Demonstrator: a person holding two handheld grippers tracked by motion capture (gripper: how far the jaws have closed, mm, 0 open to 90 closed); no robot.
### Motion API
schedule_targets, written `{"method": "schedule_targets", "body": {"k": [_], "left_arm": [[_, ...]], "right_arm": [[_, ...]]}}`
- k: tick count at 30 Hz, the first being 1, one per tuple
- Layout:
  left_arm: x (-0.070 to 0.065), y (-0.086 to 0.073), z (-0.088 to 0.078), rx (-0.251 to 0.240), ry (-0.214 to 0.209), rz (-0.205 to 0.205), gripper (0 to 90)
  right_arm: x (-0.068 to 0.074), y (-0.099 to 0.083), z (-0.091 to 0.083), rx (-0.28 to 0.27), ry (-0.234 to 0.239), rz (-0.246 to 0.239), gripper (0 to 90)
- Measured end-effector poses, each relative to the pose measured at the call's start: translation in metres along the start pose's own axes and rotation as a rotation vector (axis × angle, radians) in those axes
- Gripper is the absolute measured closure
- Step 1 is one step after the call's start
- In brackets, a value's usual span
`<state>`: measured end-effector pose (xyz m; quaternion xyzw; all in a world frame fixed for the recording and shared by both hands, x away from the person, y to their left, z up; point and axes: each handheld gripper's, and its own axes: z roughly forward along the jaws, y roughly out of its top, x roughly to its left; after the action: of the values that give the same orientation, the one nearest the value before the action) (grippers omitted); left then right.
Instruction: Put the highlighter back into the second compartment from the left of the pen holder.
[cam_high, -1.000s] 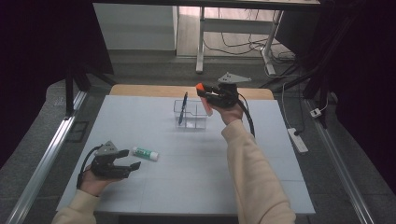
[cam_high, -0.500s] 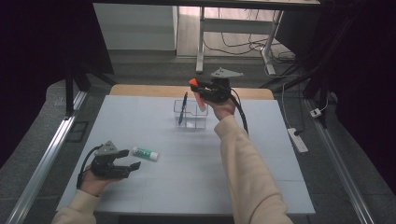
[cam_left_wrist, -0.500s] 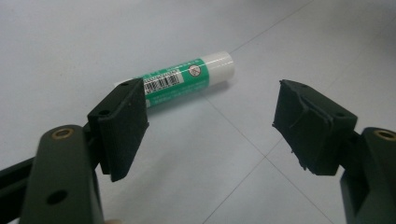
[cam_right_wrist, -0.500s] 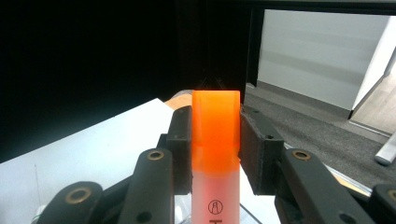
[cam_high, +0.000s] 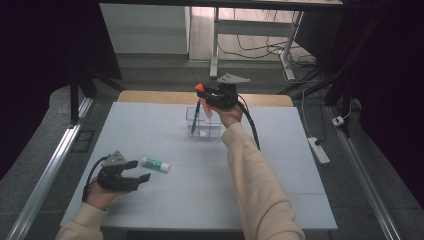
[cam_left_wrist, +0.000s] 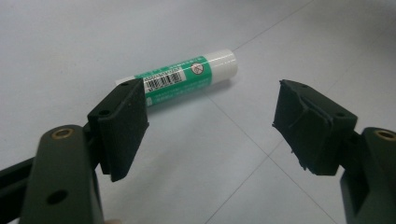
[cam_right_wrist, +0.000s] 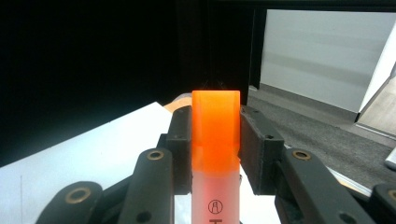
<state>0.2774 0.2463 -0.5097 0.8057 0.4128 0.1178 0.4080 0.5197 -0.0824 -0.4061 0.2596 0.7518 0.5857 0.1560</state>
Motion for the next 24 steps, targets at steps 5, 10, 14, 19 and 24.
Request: {"method": "schedule_targets", "body": {"k": [5, 10, 14, 19, 24], "left_arm": [[0.0, 0.0, 0.001, 0.003, 0.001, 0.001, 25.7], [0.0, 0.0, 0.001, 0.004, 0.002, 0.0, 25.8], [0.0, 0.0, 0.001, 0.005, 0.002, -0.001, 25.7], [0.001, -0.001, 0.001, 0.006, 0.003, 0.001, 25.8], [0.0, 0.0, 0.002, 0.009, 0.003, 0.003, 25.7]], "right_arm": [[-0.002, -0.004, 0.006, -0.006, 0.004, 0.013, 66.6], [-0.002, -0.008, 0.009, 0.003, 0.003, 0.009, 65.9], [-0.002, -0.01, 0.01, 0.02, -0.007, 0.009, 56.7], [-0.002, -0.012, 0.004, 0.047, -0.023, -0.004, 52.7], [-0.004, -0.015, -0.006, 0.063, -0.021, -0.002, 52.7]]}}
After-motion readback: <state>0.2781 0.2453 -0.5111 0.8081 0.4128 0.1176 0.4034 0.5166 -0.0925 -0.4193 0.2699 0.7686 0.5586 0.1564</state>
